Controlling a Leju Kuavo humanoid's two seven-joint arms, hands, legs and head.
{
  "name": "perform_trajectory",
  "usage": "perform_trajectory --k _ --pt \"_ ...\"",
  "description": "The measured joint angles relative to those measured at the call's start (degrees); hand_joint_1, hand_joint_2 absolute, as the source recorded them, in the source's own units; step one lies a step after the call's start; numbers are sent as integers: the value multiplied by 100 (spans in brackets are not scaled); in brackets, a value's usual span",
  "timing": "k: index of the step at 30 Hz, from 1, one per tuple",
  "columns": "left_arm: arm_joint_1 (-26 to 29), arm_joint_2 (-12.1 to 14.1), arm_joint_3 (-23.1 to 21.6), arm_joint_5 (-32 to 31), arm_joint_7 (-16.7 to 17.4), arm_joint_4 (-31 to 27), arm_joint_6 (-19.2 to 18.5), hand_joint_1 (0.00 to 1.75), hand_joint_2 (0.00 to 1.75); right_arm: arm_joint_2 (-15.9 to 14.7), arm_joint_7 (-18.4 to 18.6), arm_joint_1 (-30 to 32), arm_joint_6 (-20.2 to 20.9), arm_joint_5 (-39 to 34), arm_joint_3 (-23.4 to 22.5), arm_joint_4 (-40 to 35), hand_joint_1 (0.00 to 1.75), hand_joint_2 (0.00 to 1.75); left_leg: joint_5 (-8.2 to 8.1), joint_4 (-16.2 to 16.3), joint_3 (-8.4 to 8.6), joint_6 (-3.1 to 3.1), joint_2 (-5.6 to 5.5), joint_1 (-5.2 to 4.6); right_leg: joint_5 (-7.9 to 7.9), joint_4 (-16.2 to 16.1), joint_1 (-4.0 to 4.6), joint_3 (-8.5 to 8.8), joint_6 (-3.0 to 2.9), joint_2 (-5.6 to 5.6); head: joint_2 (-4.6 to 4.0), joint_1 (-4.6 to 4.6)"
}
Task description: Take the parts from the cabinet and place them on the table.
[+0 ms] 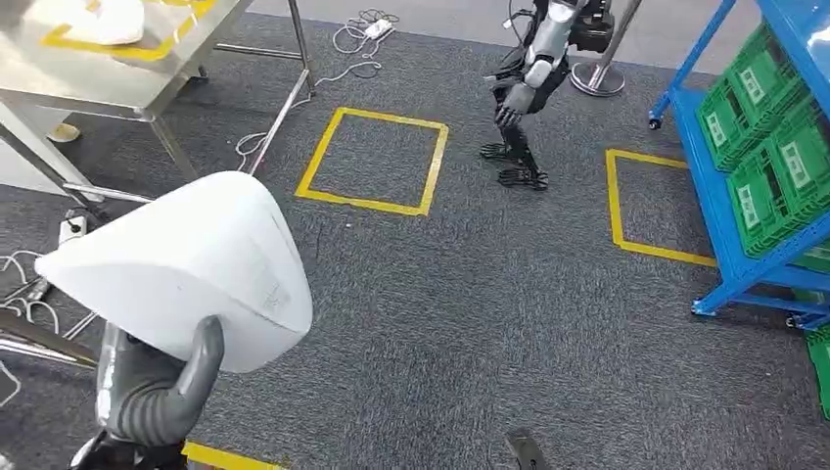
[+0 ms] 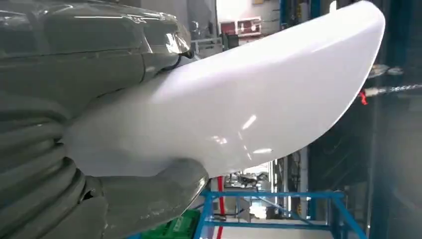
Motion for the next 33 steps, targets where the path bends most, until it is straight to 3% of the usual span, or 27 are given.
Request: perform_trajectory --k 1,2,3,4,5,6,7,8,9,11,12,13,15,16,17,18,19,21,22,23,26,27,28,29,31,32,33 --pt "4 0 2 17 -20 0 2 175 175 4 13 20 -4 0 0 2 0 175 -148 388 -176 -41 -12 22 -6 3 -6 -4 9 -98 0 -28" --pt "7 2 2 28 -39 4 7 175 175 9 20 25 -7 -2 0 2 0 175 -163 559 -245 -78 -17 41 -12 9 -14 -7 20 -176 0 -48" --pt "16 4 4 37 -55 11 7 175 175 11 26 22 -13 -7 0 2 0 175 -45 455 -168 -115 -10 61 -23 18 -29 -7 40 -255 0 -65" --pt "26 11 17 48 -59 13 7 175 175 13 26 12 -24 -7 0 2 0 175 168 109 37 -148 17 74 -46 46 -52 -7 75 -321 0 -89" --pt "27 11 28 50 -66 13 7 175 175 13 26 3 -31 -9 0 2 0 175 407 -400 347 -180 91 93 -75 90 -80 -6 118 -375 0 -120" --pt "27 11 37 50 -70 13 7 175 175 11 26 -9 -31 -9 0 2 0 175 575 -888 654 -215 279 111 -121 159 -99 -7 180 -423 0 -153" --pt "31 11 37 52 -72 20 7 175 175 2 26 -28 -35 -9 -2 2 0 175 415 -962 690 -188 507 46 -162 203 -61 -24 237 -444 0 -195" --pt "35 11 39 55 -81 9 7 175 175 -18 28 -42 -42 -9 0 2 0 175 479 -994 690 -77 480 66 -203 271 -56 -27 265 -468 0 -210" --pt "39 15 44 57 -83 11 7 175 175 -13 28 -60 -52 -9 0 0 0 175 461 -976 675 15 428 49 -197 261 -57 -16 274 -492 0 -147" --pt "32 17 48 59 -85 7 7 175 175 -9 28 -46 -57 -11 0 0 0 175 480 -981 662 91 323 40 -195 244 -80 5 303 -568 0 -149" --pt "36 17 48 59 -85 7 4 175 175 -7 28 -42 -59 -11 0 0 0 175 500 -990 664 124 255 52 -264 283 -104 -7 346 -496 0 -127" --pt "30 15 48 59 -85 2 4 175 175 -9 28 -40 -61 -13 0 0 0 175 510 -990 658 147 203 51 -419 440 -119 -56 362 -306 0 -94" --pt "19 15 50 59 -92 -2 2 175 175 -9 28 -6 -61 -24 0 2 0 175 527 -990 640 175 69 34 -894 1284 -108 -402 363 -140 0 -33" --pt "22 15 50 59 -92 0 0 175 175 -9 28 15 -61 -26 0 2 0 175 534 -989 632 187 -1 12 -1061 1721 -107 -602 350 -111 0 11" --pt "23 15 50 59 -92 0 0 175 175 -9 28 38 -61 -26 0 7 0 175 543 -989 625 204 -84 -11 -1099 2001 -104 -745 321 -99 0 53" --pt "23 15 50 59 -92 0 0 175 175 -9 28 47 -59 -26 0 7 0 175 549 -989 624 214 -167 -31 -998 1990 -90 -763 274 -84 0 77" --pt "23 15 50 59 -92 0 0 175 175 -7 28 41 -59 -26 0 7 0 175 554 -989 624 222 -244 -49 -787 1753 -61 -683 217 -59 0 96" --pt "22 15 50 59 -92 -2 0 175 175 -11 28 25 -59 -26 0 7 0 175 568 -990 632 238 -388 -56 -215 769 24 -283 85 89 0 98" --pt "22 15 50 59 -92 -2 0 175 175 -24 28 24 -61 -26 -2 7 0 175 575 -997 626 243 -451 -38 -149 412 63 -141 16 286 0 103" --pt "17 15 50 59 -92 -2 -2 175 175 -48 28 37 -59 -28 0 7 0 175 594 -990 601 219 -530 -46 -152 333 44 -105 -26 361 0 70" --pt "30 15 50 59 -94 -9 -4 175 175 -57 33 3 -59 -39 -2 7 0 175 666 -1036 557 107 -688 10 -146 265 78 -72 -60 235 0 153" --pt "36 17 50 59 -94 -22 -4 175 175 -50 33 -13 -52 -44 -2 0 0 175 658 -1045 558 101 -646 -29 -55 106 26 -19 -61 156 0 169" --pt "39 17 55 59 -98 -22 -2 175 175 -48 33 -33 -52 -46 -2 0 0 175 536 -948 504 103 -164 -62 -3 5 11 26 -17 89 0 149" --pt "10 17 59 59 -96 -15 -2 175 175 -44 33 -31 -52 -46 -2 0 0 175 307 -674 368 68 -11 -39 25 -34 9 27 -40 50 0 70" --pt "26 15 63 59 -96 -15 -4 175 175 -44 33 8 -48 -52 -2 2 0 175 -90 131 8 -5 -8 11 28 -28 -2 8 -25 -78 0 15" --pt "30 15 66 59 -96 -15 -4 175 175 -33 33 26 -48 -52 -2 2 0 175 -188 467 -144 -54 -19 41 24 -19 -9 1 -19 -154 2 -4" --pt "32 15 70 59 -96 -13 -4 175 175 -28 33 35 -48 -50 -2 2 0 175 -135 517 -159 -94 -16 64 12 -8 -22 -2 1 -220 0 -22"
